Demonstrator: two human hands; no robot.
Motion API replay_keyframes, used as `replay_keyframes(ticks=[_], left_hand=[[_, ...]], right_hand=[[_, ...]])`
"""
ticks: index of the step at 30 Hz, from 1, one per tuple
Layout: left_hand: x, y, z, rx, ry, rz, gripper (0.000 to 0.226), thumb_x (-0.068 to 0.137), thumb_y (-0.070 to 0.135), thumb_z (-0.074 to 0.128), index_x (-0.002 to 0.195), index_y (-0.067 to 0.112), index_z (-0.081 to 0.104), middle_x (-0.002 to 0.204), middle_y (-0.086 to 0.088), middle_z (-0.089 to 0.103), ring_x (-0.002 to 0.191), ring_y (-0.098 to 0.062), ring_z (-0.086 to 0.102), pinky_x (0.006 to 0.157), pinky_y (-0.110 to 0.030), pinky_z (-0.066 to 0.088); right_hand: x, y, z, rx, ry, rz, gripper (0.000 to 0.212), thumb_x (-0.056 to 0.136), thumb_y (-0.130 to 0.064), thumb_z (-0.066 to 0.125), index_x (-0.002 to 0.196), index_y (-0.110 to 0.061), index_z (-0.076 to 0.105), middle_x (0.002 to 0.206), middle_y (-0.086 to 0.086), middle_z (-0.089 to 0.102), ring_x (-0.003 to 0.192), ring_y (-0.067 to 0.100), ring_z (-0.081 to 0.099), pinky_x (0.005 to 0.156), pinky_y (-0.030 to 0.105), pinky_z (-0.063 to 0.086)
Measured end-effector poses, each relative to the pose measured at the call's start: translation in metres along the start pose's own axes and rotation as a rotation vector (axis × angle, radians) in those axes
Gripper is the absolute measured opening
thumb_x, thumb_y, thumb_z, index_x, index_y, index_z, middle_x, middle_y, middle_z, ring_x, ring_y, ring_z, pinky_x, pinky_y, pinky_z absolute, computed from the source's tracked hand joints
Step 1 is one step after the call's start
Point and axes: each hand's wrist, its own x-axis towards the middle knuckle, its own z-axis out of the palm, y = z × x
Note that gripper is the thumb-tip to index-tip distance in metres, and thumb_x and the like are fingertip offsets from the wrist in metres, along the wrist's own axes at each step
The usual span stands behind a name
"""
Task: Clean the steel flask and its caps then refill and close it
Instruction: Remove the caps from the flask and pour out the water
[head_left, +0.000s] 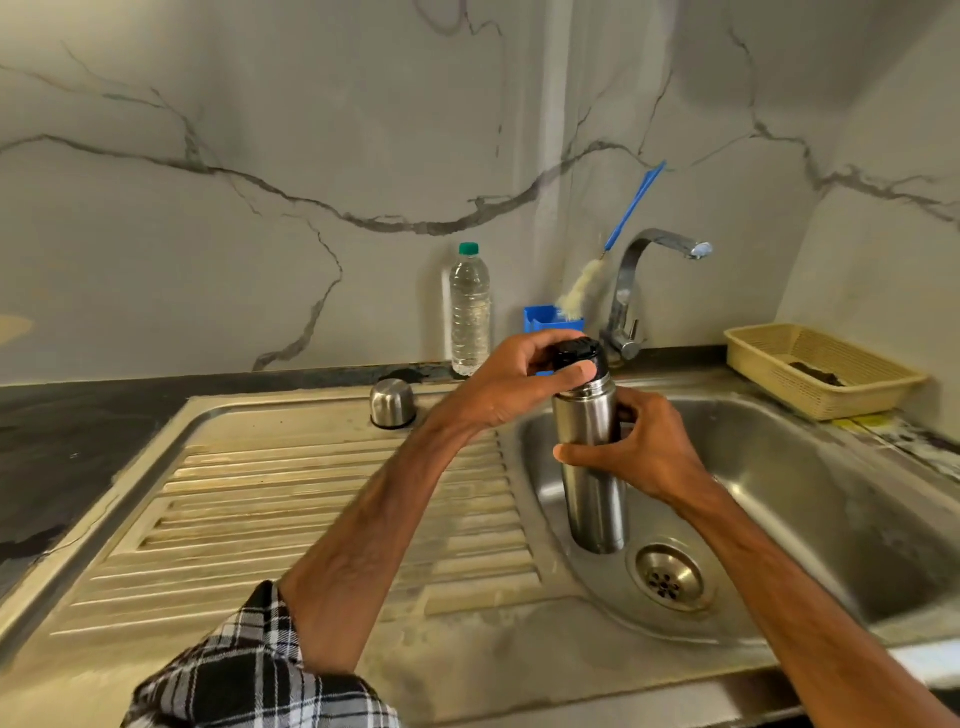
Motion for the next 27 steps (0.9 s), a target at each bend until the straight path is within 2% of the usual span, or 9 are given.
replay_keyframes(ticks=[3,11,13,15,18,20,22,24,27], left_hand=[[0.0,-0.002,0.001,-0.006,-0.013,0.017,0.049,0.091,0.03,0.074,0.135,0.013,0.062,0.123,-0.002,0.073,0.115,-0.015,0.068,0.107,-0.043,0.051],[0.006,0.002,0.025,0.22,0.195,0.061,0.039,0.09,0.044,0.068,0.122,0.022,0.07,0.108,0.007,0.075,0.101,-0.008,0.07,0.097,-0.041,0.056],[0.005,0.003,0.031,0.282,0.258,0.054,0.032,0.092,0.043,0.069,0.115,0.021,0.071,0.101,0.007,0.074,0.093,-0.008,0.07,0.088,-0.034,0.058],[0.003,0.005,0.042,0.34,0.394,0.058,0.025,0.091,0.042,0.071,0.1,0.018,0.073,0.085,0.007,0.073,0.076,-0.005,0.067,0.068,-0.02,0.051],[-0.001,0.009,0.056,0.342,0.673,-0.025,0.039,0.077,0.057,0.08,0.086,0.02,0.072,0.073,0.012,0.069,0.065,0.0,0.065,0.053,-0.012,0.045],[-0.003,0.008,0.055,0.337,0.752,-0.132,0.063,0.062,0.075,0.08,0.091,0.02,0.067,0.078,0.012,0.068,0.069,-0.001,0.066,0.055,-0.017,0.05],[-0.002,0.006,0.05,0.276,0.715,-0.223,0.079,0.054,0.081,0.08,0.1,0.021,0.059,0.088,0.011,0.066,0.079,-0.004,0.065,0.063,-0.022,0.054],[0.0,0.006,0.046,0.182,0.596,-0.222,0.08,0.06,0.073,0.084,0.113,0.022,0.053,0.102,0.011,0.064,0.092,-0.005,0.064,0.077,-0.022,0.055],[0.002,0.01,0.039,0.079,0.325,-0.139,0.057,0.081,0.041,0.084,0.129,0.025,0.058,0.117,0.008,0.065,0.108,-0.009,0.064,0.095,-0.025,0.053]], right_hand=[[0.0,0.001,0.0,0.013,-0.01,0.003,0.065,0.052,-0.034,0.097,0.108,-0.023,0.068,0.098,-0.008,0.073,0.09,0.003,0.069,0.075,0.018,0.053],[-0.002,0.001,0.005,0.03,0.099,-0.002,0.053,0.054,-0.032,0.097,0.098,-0.02,0.069,0.085,-0.006,0.074,0.075,0.005,0.07,0.072,0.029,0.061],[-0.004,0.002,0.008,0.01,0.116,0.001,0.047,0.055,-0.033,0.096,0.092,-0.023,0.068,0.08,-0.006,0.072,0.07,0.006,0.069,0.069,0.031,0.062],[-0.004,0.003,0.013,-0.039,0.159,-0.008,0.043,0.054,-0.039,0.094,0.084,-0.026,0.066,0.073,-0.008,0.07,0.065,0.007,0.067,0.066,0.034,0.061],[-0.005,0.004,0.021,-0.103,0.199,-0.019,0.046,0.054,-0.048,0.089,0.085,-0.029,0.061,0.075,-0.01,0.068,0.068,0.007,0.065,0.067,0.035,0.06],[-0.004,0.003,0.023,-0.138,0.197,-0.03,0.051,0.056,-0.045,0.091,0.094,-0.027,0.062,0.085,-0.012,0.069,0.076,0.009,0.066,0.073,0.035,0.059],[-0.004,0.002,0.024,-0.168,0.204,-0.031,0.057,0.057,-0.043,0.092,0.103,-0.026,0.063,0.09,-0.012,0.069,0.08,0.01,0.066,0.076,0.033,0.059],[-0.001,0.003,0.024,-0.17,0.209,-0.018,0.055,0.057,-0.043,0.092,0.1,-0.026,0.063,0.086,-0.012,0.068,0.078,0.009,0.065,0.074,0.033,0.058],[0.002,0.009,0.019,-0.157,0.208,0.01,0.05,0.057,-0.044,0.092,0.093,-0.027,0.062,0.08,-0.012,0.066,0.074,0.007,0.065,0.067,0.029,0.057]])
